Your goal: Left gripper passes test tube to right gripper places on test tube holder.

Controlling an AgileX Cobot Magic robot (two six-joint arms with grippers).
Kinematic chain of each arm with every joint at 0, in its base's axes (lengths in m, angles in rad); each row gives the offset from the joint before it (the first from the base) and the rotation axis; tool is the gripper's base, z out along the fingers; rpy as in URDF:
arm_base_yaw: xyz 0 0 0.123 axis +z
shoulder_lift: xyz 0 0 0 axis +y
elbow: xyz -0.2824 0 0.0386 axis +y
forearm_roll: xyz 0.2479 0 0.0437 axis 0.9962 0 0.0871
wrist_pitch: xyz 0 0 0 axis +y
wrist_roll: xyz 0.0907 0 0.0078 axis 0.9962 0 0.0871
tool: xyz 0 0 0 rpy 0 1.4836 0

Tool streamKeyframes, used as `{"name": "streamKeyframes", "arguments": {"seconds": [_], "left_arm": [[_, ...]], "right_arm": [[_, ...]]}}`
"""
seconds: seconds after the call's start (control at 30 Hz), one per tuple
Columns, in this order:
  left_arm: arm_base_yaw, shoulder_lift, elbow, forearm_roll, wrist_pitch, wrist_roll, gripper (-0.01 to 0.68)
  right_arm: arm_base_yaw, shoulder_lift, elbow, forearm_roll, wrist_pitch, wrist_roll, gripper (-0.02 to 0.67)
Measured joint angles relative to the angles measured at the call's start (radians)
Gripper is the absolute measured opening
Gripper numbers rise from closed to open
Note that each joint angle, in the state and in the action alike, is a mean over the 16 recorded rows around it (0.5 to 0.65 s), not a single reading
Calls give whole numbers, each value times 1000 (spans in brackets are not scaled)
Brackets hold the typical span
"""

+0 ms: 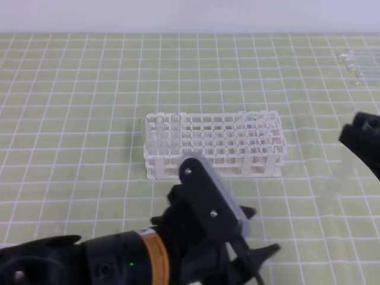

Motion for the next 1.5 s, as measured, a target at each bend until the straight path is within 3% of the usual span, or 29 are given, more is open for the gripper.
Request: {"name": "streamKeyframes", "arguments": {"seconds": [0.37,0.83,1.17,1.5], "left_arm": [[-1,-179,0,7,403,-5,26],[1,-549,7,17,757,-58,13],[0,-787,94,38,812,-116,13],[1,-861,190,14,786,-183,13]], "right_arm": [[37,267,-173,11,141,-119,10],[119,365,-217,45,55,-191,10],[120,369,-217,58,33,-192,10],[120,369,-217,61,33,-192,10]]}}
